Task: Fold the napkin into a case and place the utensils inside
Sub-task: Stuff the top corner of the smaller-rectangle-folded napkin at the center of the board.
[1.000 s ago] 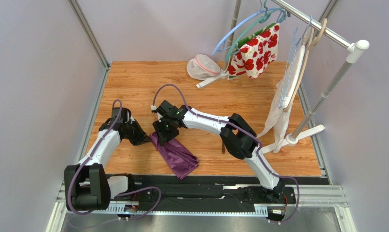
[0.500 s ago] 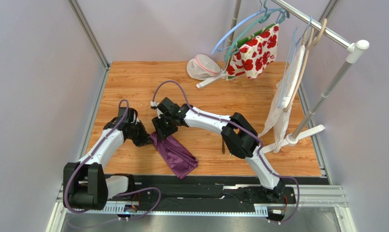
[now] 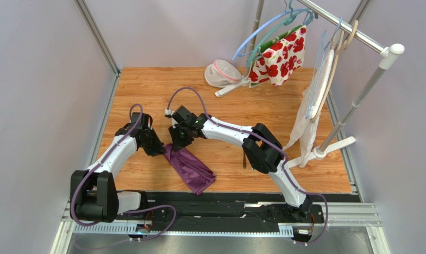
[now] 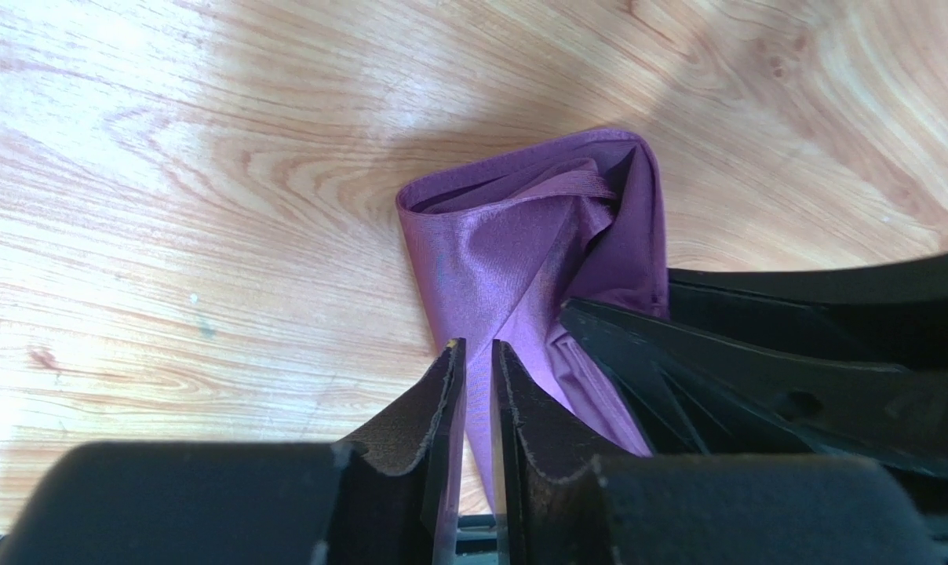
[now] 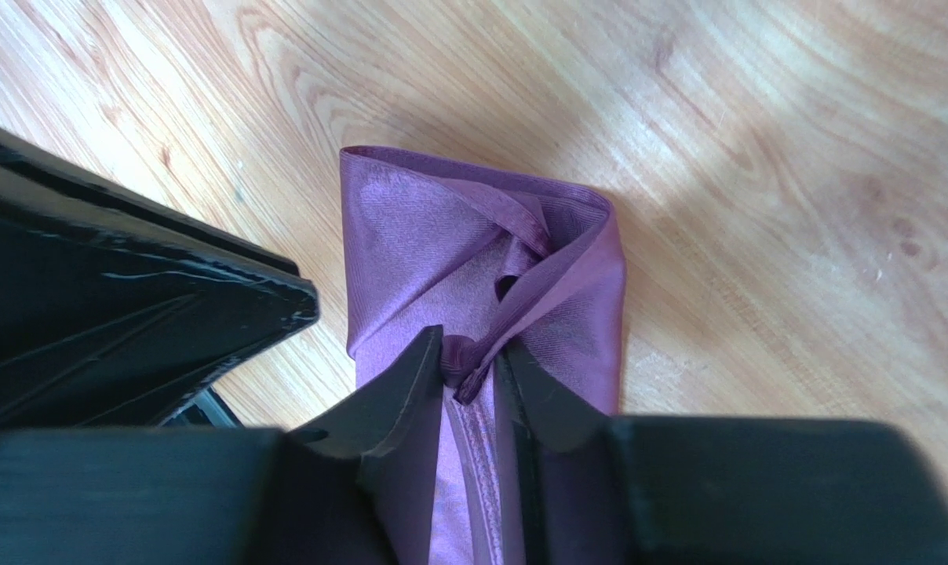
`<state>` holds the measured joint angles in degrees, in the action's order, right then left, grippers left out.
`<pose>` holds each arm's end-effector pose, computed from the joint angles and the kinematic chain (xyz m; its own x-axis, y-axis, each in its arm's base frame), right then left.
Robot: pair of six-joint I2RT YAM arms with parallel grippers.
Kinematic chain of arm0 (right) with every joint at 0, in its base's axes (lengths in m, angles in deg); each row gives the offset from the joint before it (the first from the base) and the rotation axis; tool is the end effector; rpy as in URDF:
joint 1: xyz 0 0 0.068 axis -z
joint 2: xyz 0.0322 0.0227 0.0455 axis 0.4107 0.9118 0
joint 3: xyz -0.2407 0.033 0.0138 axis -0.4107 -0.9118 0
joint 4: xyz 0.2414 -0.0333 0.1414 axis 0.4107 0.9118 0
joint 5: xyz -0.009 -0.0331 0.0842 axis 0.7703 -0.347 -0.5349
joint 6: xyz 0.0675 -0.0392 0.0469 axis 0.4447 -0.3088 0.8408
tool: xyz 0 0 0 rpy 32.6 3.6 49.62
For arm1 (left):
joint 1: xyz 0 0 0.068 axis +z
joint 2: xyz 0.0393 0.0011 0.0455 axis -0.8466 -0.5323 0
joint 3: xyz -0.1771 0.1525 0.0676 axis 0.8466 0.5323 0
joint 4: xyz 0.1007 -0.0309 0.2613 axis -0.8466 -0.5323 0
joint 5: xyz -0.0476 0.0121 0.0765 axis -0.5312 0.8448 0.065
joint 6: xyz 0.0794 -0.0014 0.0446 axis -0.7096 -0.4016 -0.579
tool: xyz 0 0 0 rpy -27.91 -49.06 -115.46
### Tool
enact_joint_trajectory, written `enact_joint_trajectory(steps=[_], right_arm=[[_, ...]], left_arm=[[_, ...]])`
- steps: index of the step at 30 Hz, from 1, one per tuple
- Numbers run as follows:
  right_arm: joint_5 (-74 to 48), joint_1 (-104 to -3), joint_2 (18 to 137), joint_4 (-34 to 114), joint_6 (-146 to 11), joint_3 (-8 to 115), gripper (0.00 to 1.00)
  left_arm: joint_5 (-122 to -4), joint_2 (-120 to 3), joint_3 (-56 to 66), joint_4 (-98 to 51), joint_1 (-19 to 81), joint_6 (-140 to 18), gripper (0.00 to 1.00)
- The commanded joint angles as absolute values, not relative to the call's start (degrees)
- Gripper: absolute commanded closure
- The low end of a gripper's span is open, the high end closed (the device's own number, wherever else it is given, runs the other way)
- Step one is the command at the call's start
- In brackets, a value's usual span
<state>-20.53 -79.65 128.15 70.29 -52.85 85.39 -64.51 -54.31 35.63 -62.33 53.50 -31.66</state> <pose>0.2832 0.4476 0.1075 -0.7580 -0.4718 -0.4504 -0.6445 0.6483 0.4054 0.2669 -0.0344 0.1138 -0.7841 -0.5861 -0.2043 -0.4859 0.7844 -0.3856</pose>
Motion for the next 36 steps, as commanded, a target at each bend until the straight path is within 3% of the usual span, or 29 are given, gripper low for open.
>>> enact_joint_trajectory(steps=[1,6,11,25,36], right_arm=[[-20.26,-78.92,125.98,66.07,-51.87,85.53,0.83],[-23.16,-78.74,124.85,64.85,-50.12,83.69,0.94],[-25.62,-78.65,123.96,63.7,-48.44,81.84,0.97],[-29.14,-77.51,123.44,61.59,-46.33,80.08,0.99],[-31.42,-76.81,123.52,59.92,-45.1,78.85,0.99]], left_arm=[[-63.23,-54.45,33.4,-61.88,53.18,-31.26,0.74],[-64.72,-56.91,32.44,-60.73,52.83,-31.79,0.74],[-63.41,-60.42,30.59,-61.08,50.72,-32.4,0.74],[-51.46,-67.81,24.18,-67.67,44.48,-34.42,0.69],[-50.4,-72.99,21.98,-67.85,42.02,-34.86,0.7]])
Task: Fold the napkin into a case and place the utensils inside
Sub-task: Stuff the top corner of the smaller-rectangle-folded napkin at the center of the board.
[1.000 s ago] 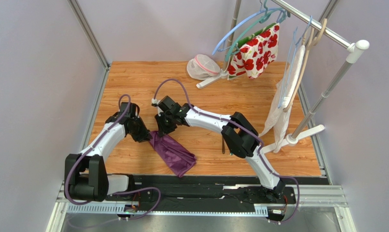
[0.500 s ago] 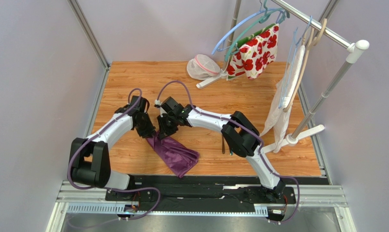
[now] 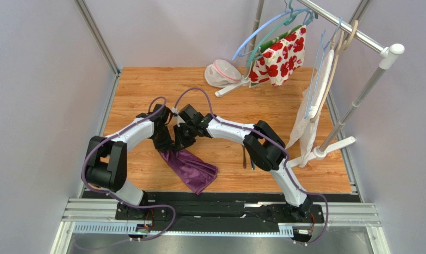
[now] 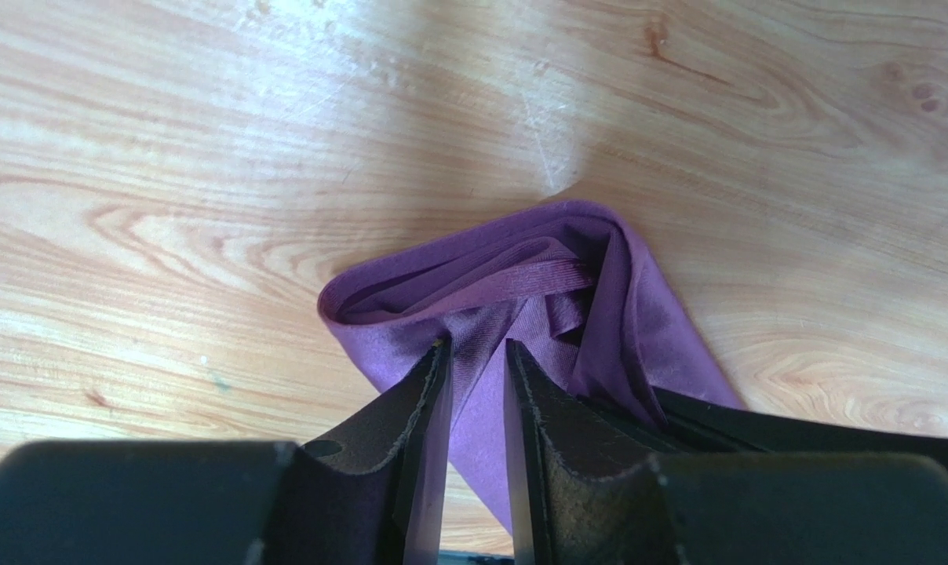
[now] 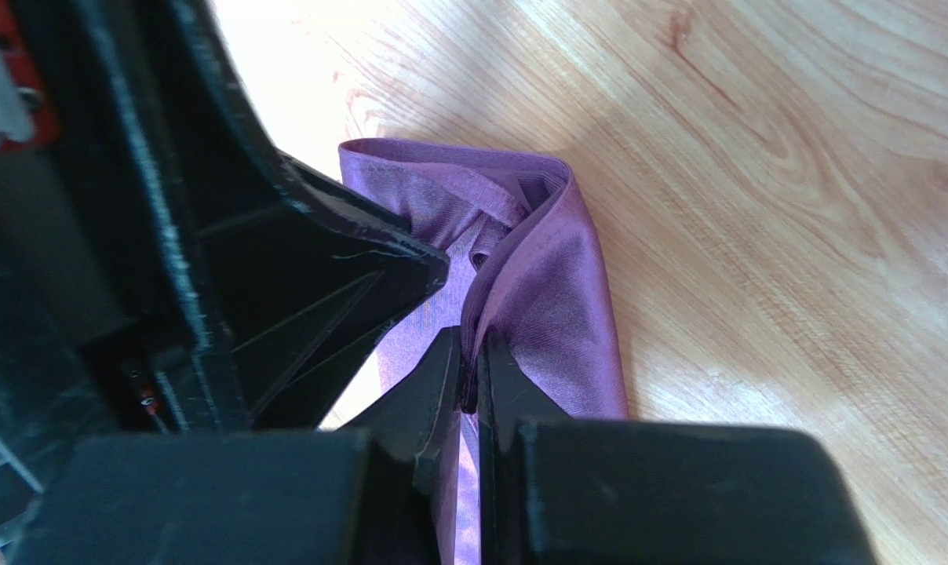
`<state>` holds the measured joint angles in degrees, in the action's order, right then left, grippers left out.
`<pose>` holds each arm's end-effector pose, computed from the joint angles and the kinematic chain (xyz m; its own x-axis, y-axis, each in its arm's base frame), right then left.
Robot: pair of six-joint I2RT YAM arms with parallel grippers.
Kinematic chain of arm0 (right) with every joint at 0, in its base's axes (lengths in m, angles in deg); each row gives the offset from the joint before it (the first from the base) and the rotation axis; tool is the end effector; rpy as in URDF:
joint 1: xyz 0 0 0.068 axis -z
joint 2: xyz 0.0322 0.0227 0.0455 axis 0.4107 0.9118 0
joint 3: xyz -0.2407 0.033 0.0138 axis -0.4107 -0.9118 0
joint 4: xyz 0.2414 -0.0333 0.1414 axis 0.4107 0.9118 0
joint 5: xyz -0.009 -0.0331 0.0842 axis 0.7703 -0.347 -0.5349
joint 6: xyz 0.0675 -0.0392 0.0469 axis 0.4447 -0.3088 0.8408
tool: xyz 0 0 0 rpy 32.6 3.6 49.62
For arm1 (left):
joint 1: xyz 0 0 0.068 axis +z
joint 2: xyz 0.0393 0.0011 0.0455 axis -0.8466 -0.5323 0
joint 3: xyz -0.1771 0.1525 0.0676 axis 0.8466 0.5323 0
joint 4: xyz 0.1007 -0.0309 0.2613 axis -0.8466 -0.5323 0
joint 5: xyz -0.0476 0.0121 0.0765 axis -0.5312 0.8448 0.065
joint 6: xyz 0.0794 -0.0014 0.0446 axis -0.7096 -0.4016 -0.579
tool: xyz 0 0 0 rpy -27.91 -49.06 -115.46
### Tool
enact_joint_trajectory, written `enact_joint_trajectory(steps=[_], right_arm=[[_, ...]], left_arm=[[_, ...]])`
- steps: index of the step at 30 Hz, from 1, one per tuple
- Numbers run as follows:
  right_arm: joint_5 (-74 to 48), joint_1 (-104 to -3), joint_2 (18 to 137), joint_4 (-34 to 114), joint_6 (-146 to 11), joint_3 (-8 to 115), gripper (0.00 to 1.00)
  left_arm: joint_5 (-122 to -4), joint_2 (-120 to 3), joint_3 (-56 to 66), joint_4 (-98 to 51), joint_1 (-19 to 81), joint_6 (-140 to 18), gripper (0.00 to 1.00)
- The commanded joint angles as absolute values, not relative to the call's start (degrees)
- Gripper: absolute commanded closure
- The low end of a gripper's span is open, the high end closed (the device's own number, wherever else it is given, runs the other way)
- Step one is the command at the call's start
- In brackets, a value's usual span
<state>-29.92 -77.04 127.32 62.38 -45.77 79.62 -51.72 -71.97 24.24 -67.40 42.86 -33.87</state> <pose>0.2905 0.4382 0.0951 -0.8417 -0.3847 -0.3788 -0.5398 0.6117 0.5783 0.2912 -0.0737 0.0875 -0.8912 -0.4067 -0.2011 -0.3945 0.9135 -0.0993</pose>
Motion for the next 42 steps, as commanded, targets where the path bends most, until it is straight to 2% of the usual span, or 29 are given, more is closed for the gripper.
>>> enact_joint_trajectory(steps=[1,8,10,19,33,42], right_arm=[[-31.69,-76.81,123.7,59.83,-45.1,78.85,0.99],[-33.88,-76.81,124.14,58.95,-43.88,78.32,0.99],[-35.37,-76.9,124.23,58.69,-43.26,78.41,0.99],[-40.65,-76.81,124.4,54.47,-38.25,76.21,1.0],[-46.63,-75.14,129.85,44.98,-29.9,76.39,0.98],[-48.56,-74.17,131.87,36.37,-23.14,73.31,0.96]], left_arm=[[-50.23,-73.08,21.8,-67.68,41.93,-34.43,0.71],[-49.7,-71.42,22.06,-67.06,41.84,-33.9,0.96],[-50.48,-70.11,22.41,-66.97,41.84,-33.55,1.0],[-54.09,-62.46,25.93,-63.9,41.84,-32.23,1.0],[-57.78,-64.38,29.71,-60.56,41.84,-30.47,1.0],[-57.25,-59.82,30.94,-61.35,41.84,-29.24,1.0]])
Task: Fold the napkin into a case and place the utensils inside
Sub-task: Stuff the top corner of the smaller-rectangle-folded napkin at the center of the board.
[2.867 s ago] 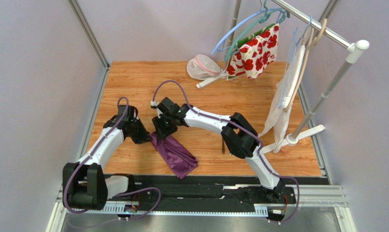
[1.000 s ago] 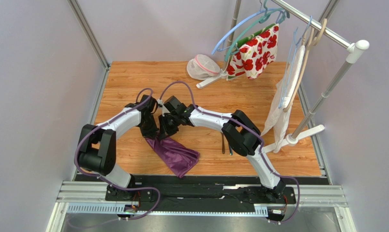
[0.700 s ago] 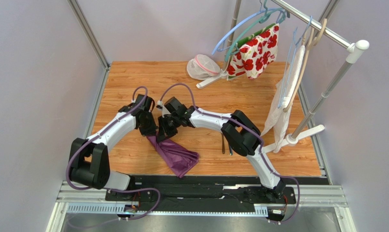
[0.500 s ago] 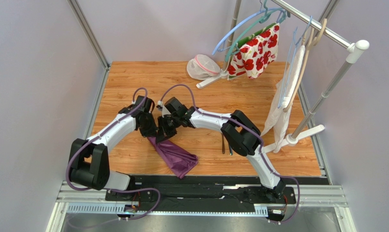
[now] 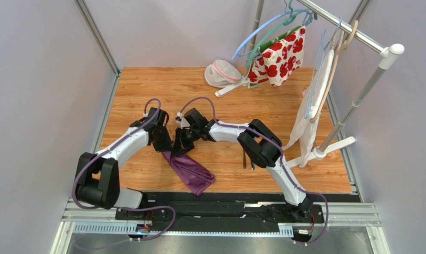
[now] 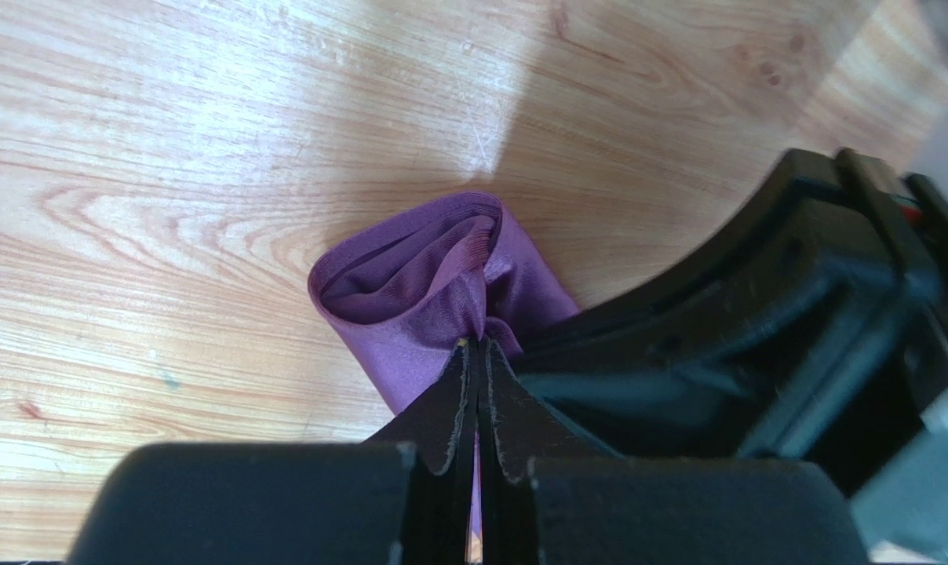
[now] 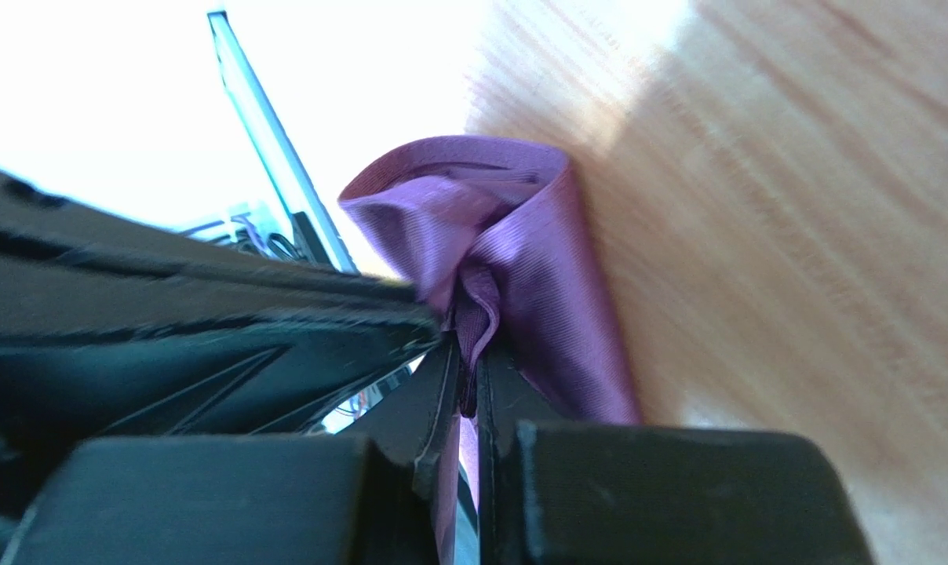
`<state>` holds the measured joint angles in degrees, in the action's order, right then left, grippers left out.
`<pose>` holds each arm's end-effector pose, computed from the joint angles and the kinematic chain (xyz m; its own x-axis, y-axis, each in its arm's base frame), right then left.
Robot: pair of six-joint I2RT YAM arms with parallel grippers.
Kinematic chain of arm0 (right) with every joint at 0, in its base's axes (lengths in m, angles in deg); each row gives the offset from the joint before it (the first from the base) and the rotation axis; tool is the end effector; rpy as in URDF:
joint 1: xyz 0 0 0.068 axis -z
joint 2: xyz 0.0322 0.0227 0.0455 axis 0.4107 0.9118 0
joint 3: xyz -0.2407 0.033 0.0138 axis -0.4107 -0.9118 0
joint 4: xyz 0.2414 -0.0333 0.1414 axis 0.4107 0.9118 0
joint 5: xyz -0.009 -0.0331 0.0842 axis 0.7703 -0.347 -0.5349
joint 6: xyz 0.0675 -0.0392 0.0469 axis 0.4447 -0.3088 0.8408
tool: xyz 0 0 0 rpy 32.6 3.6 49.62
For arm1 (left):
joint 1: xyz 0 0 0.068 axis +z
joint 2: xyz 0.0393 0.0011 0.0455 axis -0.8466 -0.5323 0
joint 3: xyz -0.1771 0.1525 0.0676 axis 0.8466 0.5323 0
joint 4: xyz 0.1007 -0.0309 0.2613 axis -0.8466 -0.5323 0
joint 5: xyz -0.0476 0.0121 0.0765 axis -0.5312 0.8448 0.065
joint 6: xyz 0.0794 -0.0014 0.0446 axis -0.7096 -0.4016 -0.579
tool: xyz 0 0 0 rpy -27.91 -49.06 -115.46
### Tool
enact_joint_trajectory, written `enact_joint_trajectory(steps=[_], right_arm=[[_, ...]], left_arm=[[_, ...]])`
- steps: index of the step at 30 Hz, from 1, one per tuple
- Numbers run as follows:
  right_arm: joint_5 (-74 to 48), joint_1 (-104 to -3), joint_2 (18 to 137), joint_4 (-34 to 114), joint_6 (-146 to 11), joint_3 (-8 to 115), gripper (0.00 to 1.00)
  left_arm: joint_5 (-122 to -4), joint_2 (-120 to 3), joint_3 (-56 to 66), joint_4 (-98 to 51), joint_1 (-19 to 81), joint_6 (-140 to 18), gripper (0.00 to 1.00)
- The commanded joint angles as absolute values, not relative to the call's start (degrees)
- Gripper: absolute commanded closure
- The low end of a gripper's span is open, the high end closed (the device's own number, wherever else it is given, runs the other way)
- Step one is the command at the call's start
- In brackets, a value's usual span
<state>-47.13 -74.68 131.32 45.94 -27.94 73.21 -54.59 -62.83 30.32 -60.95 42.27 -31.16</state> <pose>0.2902 0.4361 0.0578 -0.9477 -0.2930 -0.1268 -0.2630 0.4913 0.8303 0.2826 -0.0788 0.1050 -0.8475 -0.4492 -0.2827 -0.3871 0.8876 -0.2498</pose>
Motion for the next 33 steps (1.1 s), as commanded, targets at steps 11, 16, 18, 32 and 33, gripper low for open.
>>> enact_joint_trajectory(steps=[11,16,18,32,33], right_arm=[[-50.76,-74.0,136.53,31.97,-18.12,76.47,0.93],[-50.41,-73.29,135.04,33.11,-19.0,72.88,0.82],[-50.5,-72.59,133.28,33.64,-19.79,71.56,0.79],[-52.96,-71.62,126.69,31.71,-21.72,62.95,0.59],[-53.22,-71.62,126.43,31.27,-21.9,62.68,0.57]], left_arm=[[-57.17,-62.01,30.94,-62.32,41.84,-29.15,1.0],[-55.76,-62.71,31.38,-62.05,41.84,-28.54,1.0],[-55.32,-62.1,31.73,-62.14,41.93,-28.18,1.0],[-56.64,-59.2,32.79,-61.7,41.84,-27.04,1.0],[-56.81,-59.02,32.78,-61.7,41.84,-26.95,1.0]])
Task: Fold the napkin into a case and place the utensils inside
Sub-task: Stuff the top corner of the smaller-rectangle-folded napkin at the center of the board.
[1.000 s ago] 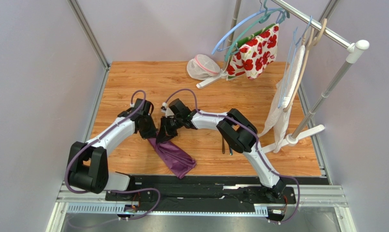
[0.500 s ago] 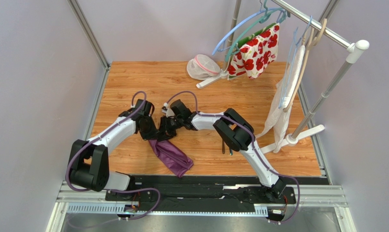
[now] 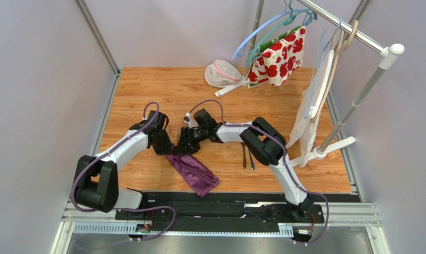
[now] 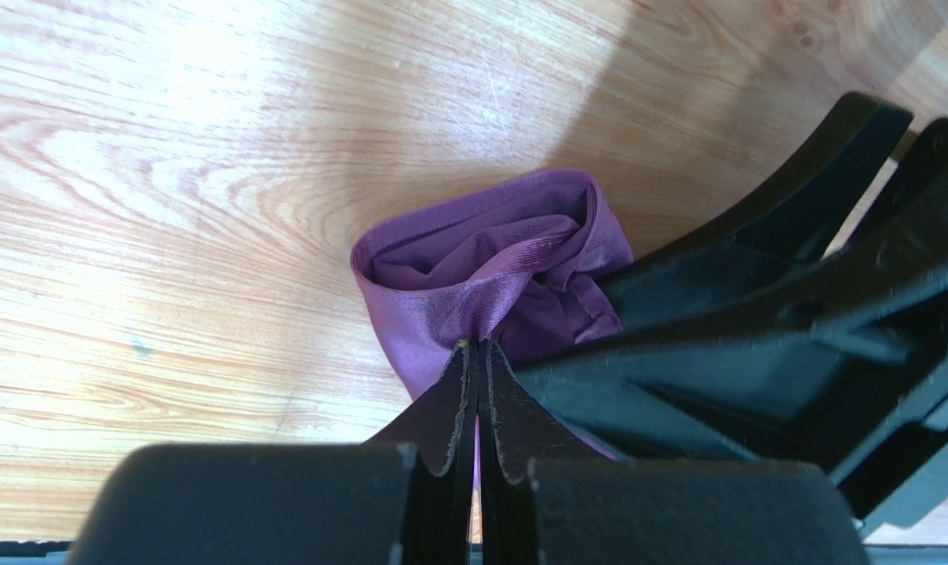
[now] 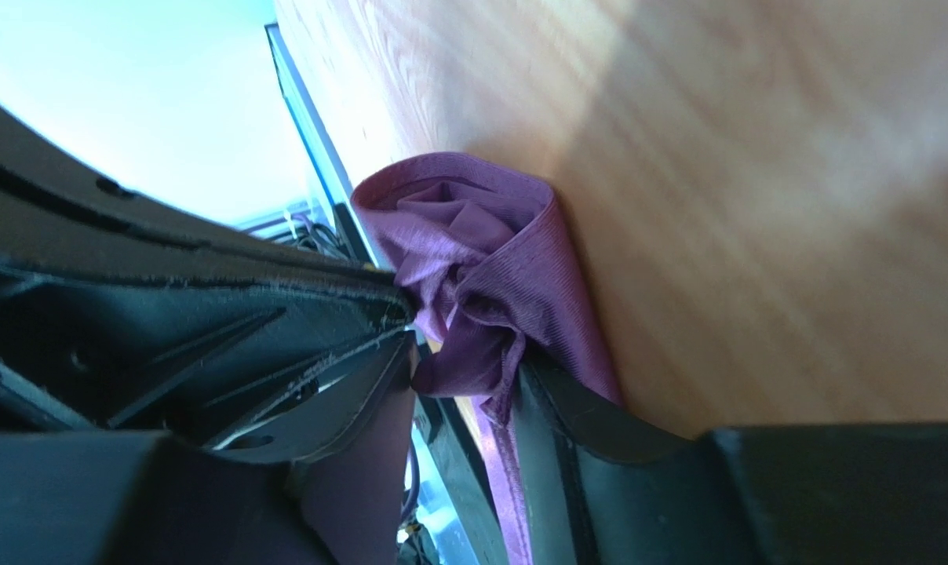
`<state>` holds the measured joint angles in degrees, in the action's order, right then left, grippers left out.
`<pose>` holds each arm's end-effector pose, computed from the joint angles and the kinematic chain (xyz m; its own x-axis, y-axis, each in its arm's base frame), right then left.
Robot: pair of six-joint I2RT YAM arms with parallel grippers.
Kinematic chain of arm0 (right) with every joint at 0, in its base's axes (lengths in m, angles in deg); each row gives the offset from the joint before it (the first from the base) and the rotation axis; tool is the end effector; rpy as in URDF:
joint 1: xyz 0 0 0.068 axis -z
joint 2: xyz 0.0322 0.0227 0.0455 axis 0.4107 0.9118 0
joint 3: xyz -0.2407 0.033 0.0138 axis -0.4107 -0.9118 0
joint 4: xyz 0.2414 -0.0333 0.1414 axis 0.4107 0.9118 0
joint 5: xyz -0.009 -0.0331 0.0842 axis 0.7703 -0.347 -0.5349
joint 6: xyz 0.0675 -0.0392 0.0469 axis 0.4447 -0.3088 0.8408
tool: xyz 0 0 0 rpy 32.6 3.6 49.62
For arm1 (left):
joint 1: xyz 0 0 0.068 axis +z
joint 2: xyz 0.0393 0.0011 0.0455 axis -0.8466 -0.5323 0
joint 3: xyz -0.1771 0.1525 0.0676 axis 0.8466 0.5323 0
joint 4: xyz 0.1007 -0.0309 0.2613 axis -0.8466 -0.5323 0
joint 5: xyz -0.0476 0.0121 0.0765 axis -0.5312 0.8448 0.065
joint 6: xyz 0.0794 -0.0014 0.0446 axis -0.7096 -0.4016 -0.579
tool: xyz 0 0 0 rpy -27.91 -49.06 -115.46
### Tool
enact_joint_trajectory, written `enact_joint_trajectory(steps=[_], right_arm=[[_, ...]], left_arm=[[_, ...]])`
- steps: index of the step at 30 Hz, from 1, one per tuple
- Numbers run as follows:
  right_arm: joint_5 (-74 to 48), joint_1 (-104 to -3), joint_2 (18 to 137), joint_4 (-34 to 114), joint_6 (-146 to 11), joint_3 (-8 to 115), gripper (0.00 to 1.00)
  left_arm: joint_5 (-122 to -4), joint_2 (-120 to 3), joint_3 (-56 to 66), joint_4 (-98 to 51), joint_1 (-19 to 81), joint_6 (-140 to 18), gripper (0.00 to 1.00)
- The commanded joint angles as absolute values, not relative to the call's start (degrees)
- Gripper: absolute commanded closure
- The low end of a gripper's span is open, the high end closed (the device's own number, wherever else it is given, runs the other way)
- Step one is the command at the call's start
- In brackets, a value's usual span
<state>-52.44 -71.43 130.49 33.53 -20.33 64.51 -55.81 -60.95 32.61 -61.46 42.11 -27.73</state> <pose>0.2981 0.4093 0.0391 -0.9718 -0.2320 -0.0426 -0.1430 0.4361 0.8885 0.2718 -0.0784 0.1007 -0.8335 -0.4964 -0.2427 -0.4335 0.8598 -0.2698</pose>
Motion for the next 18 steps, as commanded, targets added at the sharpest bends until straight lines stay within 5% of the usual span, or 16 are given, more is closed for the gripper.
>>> enact_joint_trajectory(steps=[1,11,18], right_arm=[[-53.4,-71.62,126.25,31.0,-22.16,62.5,0.56],[-53.66,-71.45,124.58,28.28,-23.04,60.57,0.51],[-55.24,-71.36,124.58,23.36,-21.2,57.75,0.59]], left_arm=[[-56.9,-58.93,32.87,-61.61,41.84,-26.95,1.0],[-57.96,-58.32,33.4,-61.17,41.84,-26.78,1.0],[-57.87,-57.79,33.49,-61.44,41.84,-26.95,1.0]])
